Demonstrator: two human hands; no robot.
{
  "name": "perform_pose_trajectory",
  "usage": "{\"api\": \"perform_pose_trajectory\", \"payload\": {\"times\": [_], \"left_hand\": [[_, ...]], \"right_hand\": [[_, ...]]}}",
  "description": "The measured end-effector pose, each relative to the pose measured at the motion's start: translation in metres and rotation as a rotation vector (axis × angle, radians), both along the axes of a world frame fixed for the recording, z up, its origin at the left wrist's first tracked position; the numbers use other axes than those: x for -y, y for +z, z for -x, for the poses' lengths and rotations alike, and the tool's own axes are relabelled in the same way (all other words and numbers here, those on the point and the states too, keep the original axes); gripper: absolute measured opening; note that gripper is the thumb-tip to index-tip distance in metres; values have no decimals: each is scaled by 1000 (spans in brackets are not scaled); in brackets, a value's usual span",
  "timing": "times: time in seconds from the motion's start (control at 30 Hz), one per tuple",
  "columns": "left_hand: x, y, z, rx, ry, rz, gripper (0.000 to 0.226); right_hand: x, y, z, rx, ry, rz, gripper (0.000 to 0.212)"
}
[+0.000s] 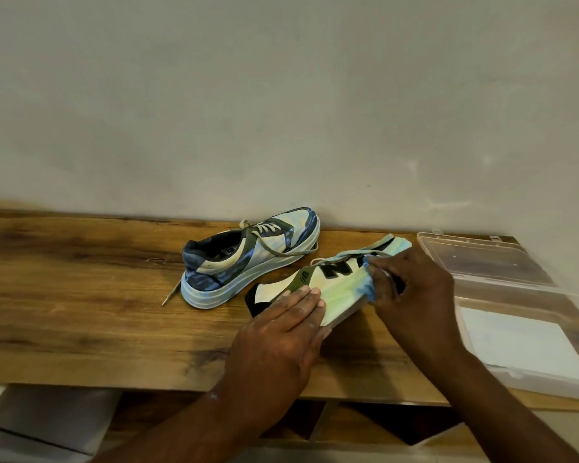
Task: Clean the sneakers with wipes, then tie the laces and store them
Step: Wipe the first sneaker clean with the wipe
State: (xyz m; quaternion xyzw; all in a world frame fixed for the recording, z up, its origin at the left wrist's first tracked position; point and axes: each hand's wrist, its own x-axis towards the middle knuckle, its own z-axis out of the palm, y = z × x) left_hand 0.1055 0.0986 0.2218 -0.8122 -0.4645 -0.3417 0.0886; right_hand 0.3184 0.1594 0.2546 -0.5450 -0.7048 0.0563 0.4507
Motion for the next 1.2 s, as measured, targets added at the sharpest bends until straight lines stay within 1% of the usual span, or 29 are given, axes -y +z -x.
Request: {"api": "perform_pose_trajectory", "payload": {"times": [0.07, 0.17, 0.2, 0.33, 0.4, 0.47, 0.53, 0.63, 0.7, 0.77, 0.83, 0.93, 1.07, 1.2], "left_hand": [[1, 0, 0, 3, -2, -6, 40], [1, 1, 1, -12, -6, -3, 40], [1, 1, 1, -9, -9, 0, 40], [2, 3, 1, -9, -38, -5, 38], [3, 3, 1, -33, -61, -7, 37], [4, 4, 2, -52, -71, -1, 38], [4, 6, 5, -55, -74, 12, 39], [1, 10, 14, -20, -60, 56, 40], [0, 12, 21, 12, -43, 71, 38], [1, 13, 25, 19, -47, 68, 36], [3, 13, 28, 8, -75, 61, 34], [7, 10, 33, -28, -125, 47, 33], [10, 11, 36, -56, -146, 35, 34], [12, 11, 40, -37, -169, 32, 33]], "right_hand": [[14, -3, 19, 83, 83, 21, 21], [24, -2, 27, 209, 212, 51, 25], [20, 0, 21, 206, 201, 56, 26], [-4, 9, -13, 96, 20, -5, 23], [-8, 11, -24, 38, -37, -5, 23], [-8, 10, -26, -10, -48, 16, 24], [-2, 7, -20, -3, -22, 20, 23], [13, 0, 3, 48, 72, 59, 21], [25, -3, 18, 146, 148, 55, 19], [28, -3, 22, 241, 178, 50, 17], [22, 0, 16, 246, 131, 53, 18], [8, 3, -1, 172, 47, 19, 21], [-7, 7, -20, 72, -49, 27, 22], [-10, 7, -19, 86, -78, 43, 20]]}}
